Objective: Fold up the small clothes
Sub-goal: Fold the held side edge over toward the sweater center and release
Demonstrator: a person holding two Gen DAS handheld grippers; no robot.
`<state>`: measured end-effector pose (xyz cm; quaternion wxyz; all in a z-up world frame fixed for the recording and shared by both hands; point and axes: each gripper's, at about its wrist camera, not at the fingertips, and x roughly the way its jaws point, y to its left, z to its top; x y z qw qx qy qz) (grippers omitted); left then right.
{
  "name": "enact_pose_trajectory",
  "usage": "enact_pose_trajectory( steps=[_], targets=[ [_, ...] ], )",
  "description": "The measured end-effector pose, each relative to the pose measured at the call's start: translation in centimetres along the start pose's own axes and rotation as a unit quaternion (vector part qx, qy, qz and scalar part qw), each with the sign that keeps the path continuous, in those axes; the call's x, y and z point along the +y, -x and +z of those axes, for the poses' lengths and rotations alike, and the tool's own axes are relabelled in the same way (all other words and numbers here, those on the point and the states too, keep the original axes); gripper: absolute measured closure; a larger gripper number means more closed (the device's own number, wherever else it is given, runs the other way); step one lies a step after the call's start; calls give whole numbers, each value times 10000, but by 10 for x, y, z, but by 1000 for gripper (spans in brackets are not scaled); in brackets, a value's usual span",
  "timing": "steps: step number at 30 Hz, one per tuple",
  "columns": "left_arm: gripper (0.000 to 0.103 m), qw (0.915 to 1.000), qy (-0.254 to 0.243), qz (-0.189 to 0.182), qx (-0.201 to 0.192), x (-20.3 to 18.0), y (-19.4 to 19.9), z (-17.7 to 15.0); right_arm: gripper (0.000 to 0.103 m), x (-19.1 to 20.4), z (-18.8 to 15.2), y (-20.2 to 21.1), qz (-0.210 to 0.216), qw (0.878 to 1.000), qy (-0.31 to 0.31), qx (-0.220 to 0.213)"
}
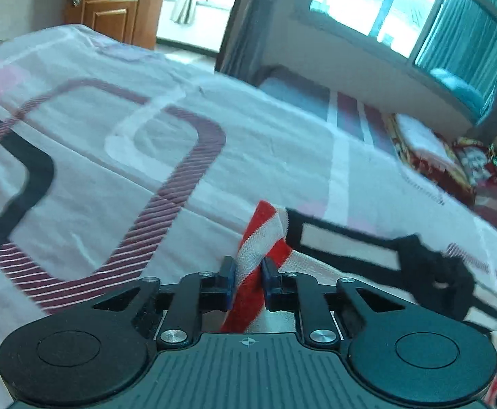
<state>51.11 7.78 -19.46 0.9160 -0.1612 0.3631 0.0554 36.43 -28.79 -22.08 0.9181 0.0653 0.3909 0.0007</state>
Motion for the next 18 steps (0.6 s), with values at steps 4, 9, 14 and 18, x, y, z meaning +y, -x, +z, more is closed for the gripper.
enact_pose_trajectory(
  steps=[4, 9, 14, 18],
  targets=[
    [87, 9961, -768, -241, -357, -16, 55, -15, 79, -11, 5, 26, 219, 9985, -441, -250],
    [86, 9903, -1250, -608, 11, -36, 87, -60, 79, 5, 13, 44, 854, 9944, -517, -359],
    [86, 9887, -1438, -383, 178, -32, 76, -99, 80, 33, 2, 27, 907, 9959, -62, 3],
    [86, 9893, -1416, -250, 264, -34, 80, -94, 81, 26, -12, 10, 618, 9978, 250, 59]
  ],
)
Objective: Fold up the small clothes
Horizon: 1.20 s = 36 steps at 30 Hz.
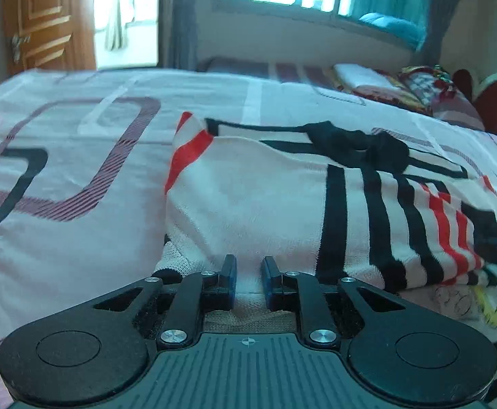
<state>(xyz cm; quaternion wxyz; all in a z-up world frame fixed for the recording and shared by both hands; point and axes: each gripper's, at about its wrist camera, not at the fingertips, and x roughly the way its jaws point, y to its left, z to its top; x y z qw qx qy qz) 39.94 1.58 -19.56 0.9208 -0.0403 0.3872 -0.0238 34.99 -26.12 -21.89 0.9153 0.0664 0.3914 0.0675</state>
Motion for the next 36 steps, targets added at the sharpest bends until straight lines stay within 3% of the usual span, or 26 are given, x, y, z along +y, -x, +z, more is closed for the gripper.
enact_pose_trajectory(
  steps=[2, 4, 10, 13, 15, 18, 20, 24, 27, 33, 36],
  targets=[
    [86, 9999, 99, -23, -103, -4, 16, 2, 79, 0, 4, 2, -34, 9999, 6, 143],
    [86, 9994, -202, -67, -285, -17, 33, -2, 75, 3, 6, 13, -28, 9999, -37, 101],
    [85, 9973, -388, -622, 63, -58, 45, -27, 75, 37, -8, 35, 676, 9976, -25, 134],
    [85, 9970, -567, -477, 213, -66, 40, -45, 76, 58, -19, 39, 828, 9961, 201, 218],
    [85, 9966, -690, -450, 86, -64, 40, -54, 76, 65, -28, 37, 865, 9950, 341, 359],
    [85, 9951, -930, -319, 41, -62, 47, -59, 77, 71, -45, 35, 615, 9934, 862, 430],
    [85, 9969, -727, -272, 152, -54, 54, -59, 77, 66, -52, 40, 449, 9925, 1089, 335],
    [85, 9986, -484, -130, 193, -40, 61, -67, 76, 31, -60, 54, 55, 9958, 864, 307],
    [84, 9990, -413, 37, 186, -41, 57, -67, 77, 4, -65, 60, 108, 9984, 465, 296],
    [84, 9982, -358, 381, 292, -54, 62, -66, 74, 5, -68, 66, 159, 9982, 480, 316],
    [84, 9983, -342, 324, 351, -60, 74, -67, 73, 5, -70, 73, 268, 9985, 352, 309]
  ],
)
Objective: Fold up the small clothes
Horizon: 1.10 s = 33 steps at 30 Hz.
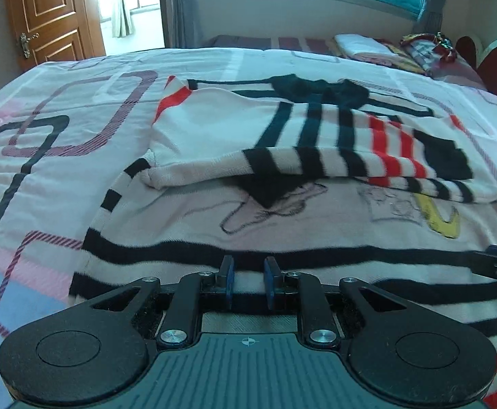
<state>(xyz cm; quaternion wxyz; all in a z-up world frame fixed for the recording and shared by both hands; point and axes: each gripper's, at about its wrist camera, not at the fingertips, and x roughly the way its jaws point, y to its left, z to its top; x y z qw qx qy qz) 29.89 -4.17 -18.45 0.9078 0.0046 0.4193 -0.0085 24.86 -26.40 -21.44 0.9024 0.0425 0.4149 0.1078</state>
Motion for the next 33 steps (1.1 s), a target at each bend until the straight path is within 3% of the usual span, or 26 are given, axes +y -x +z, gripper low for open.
enact_pose_trajectory(
  steps=[8, 12, 15, 17, 23, 29, 33],
  targets=[
    [84, 9966, -503, -638, -119, -24, 24, -11, 72, 30, -2, 30, 277, 9994, -63, -212],
    [84, 9932, -890, -749, 46, -24, 22, -33, 70, 58, -13, 35, 243, 9995, -7, -191],
    [84, 9902, -1164, -744, -194, -9, 34, -53, 70, 76, -26, 30, 158, 9998, 147, 41],
    [84, 9900, -1144, -796, -202, 8, 41, -62, 70, 80, -41, 26, -100, 9994, 239, 213],
    [84, 9927, -889, -801, -129, 57, 57, -82, 70, 59, -68, 55, -752, 9971, 9, 101],
    [84, 9929, -895, -784, -29, 76, 73, -96, 65, 55, -89, 74, -1240, 9922, 37, 153],
    [83, 9919, -690, -1065, -7, 73, 94, -98, 65, 71, -92, 95, -906, 9958, -150, -15]
  ],
)
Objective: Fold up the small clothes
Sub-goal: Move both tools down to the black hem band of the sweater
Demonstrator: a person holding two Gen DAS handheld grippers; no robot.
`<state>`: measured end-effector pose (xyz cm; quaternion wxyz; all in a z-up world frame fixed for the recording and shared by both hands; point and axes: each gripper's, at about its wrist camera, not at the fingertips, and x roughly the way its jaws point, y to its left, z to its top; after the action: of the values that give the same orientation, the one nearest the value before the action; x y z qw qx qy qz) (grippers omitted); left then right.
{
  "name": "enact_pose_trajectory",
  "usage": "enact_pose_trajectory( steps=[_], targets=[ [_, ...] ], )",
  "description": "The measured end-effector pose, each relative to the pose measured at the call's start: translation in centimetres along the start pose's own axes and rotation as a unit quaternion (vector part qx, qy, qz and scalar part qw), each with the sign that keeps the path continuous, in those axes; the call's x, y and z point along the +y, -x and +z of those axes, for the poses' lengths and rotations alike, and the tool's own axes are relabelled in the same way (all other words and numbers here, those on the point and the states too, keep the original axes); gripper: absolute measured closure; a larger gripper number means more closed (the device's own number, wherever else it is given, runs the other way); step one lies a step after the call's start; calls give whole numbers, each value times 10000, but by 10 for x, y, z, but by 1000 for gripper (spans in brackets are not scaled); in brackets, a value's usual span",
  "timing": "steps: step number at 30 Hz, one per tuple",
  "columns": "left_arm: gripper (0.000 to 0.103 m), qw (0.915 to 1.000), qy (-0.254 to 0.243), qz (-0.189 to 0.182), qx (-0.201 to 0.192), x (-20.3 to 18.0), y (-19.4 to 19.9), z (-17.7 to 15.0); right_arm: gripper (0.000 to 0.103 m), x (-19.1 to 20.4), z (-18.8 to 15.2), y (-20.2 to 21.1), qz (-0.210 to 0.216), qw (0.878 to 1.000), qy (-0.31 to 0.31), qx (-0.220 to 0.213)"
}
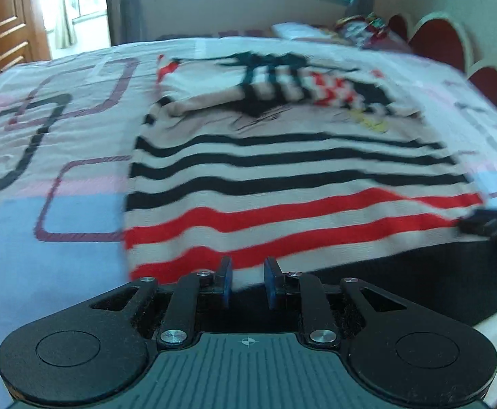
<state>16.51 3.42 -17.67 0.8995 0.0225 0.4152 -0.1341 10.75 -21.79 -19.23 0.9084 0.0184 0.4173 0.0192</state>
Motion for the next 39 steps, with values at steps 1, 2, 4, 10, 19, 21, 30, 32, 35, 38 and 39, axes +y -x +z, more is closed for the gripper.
enact_pose_trajectory(
  steps=[1, 2, 4, 10, 19, 21, 30, 32, 35, 38, 39],
  targets=[
    [83, 9999, -16, -96, -53, -5, 5, -1, 65, 7, -1, 3, 119, 9999, 19, -25],
    [83, 9998, -70, -190, -90, -11, 8, -1, 65, 16, -2, 7, 243, 9997, 41, -45],
    [83, 9995, -144, -280, -77, -20, 8, -3, 65, 35, -5, 11, 486, 9987, 129, -69],
    [83, 9994, -75, -241, 218, -14, 1, -27, 65, 76, -10, 11, 842, 9952, 505, -2],
    [83, 9996, -10, -138, 250, -2, 14, -40, 63, 50, -40, 19, 522, 9979, 355, 169],
    [83, 9996, 20, -128, 244, 0, 16, -41, 63, 40, -43, 23, 385, 9987, 275, 191],
    [83, 9997, 14, 23, 244, 3, 25, -45, 48, 19, -48, 36, 199, 9998, -37, 81],
    [83, 9997, -2, 68, 223, 4, 27, -47, 44, 17, -50, 32, 103, 9998, -57, 154],
    [56, 9996, 195, 107, 170, 10, 32, -46, 45, 17, -52, 27, 71, 9996, -15, 273],
    [0, 9982, 303, 426, -297, 13, 46, -46, 46, 18, -44, 37, 145, 9997, -149, 91],
    [0, 9971, 197, 532, -500, 13, 50, -46, 46, 20, -41, 38, 169, 9998, -120, 42]
  ],
)
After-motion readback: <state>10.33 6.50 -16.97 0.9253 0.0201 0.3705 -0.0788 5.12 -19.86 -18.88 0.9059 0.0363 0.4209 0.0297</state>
